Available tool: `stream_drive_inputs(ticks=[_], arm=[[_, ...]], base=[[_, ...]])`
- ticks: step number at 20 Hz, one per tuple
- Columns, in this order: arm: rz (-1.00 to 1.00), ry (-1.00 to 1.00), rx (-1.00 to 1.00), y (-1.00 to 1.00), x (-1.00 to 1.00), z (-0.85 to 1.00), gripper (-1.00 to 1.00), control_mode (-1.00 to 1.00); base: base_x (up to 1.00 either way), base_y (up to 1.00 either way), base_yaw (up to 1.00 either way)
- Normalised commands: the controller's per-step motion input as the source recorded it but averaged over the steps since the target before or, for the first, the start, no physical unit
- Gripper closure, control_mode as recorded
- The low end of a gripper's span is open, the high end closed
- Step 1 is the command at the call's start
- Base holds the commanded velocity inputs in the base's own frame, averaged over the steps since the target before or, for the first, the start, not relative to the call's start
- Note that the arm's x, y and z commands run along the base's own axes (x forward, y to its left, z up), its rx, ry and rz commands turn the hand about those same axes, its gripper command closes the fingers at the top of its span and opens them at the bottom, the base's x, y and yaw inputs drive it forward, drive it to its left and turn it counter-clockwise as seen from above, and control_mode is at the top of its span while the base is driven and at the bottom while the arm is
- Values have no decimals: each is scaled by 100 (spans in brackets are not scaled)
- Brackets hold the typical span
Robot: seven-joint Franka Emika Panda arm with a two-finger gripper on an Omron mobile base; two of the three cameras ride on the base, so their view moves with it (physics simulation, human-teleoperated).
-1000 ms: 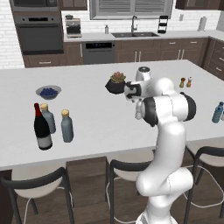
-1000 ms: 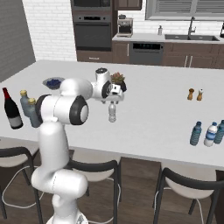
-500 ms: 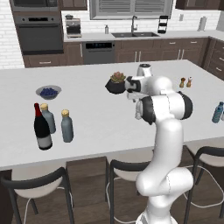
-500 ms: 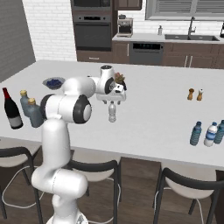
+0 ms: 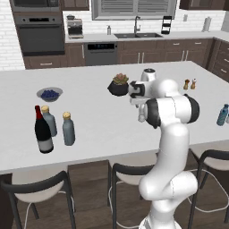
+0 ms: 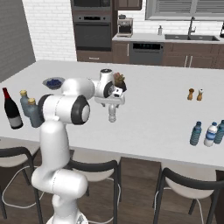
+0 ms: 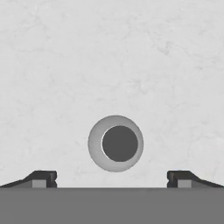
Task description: Move the plastic bottles in the middle to the plastics group, and the glass bottles in the middle to the glass group.
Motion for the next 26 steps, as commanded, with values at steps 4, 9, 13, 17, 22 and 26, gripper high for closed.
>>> stream_drive_inputs(ticks=[4, 9, 13, 17, 22, 26], arm=[[0, 0, 0, 12, 21, -28, -100, -100], [0, -9, 0, 1, 7, 0, -100, -100], [0, -14, 0, 0, -9, 0, -100, -100], [0, -13, 0, 0, 0, 0, -100, -100], [0, -6, 0, -11, 0, 0, -100, -100], [0, -2, 0, -8, 1, 0, -100, -100]], base=[[0, 0, 0], [0, 0, 0], [0, 0, 0], [0, 0, 0], [0, 0, 0], [0, 0, 0]])
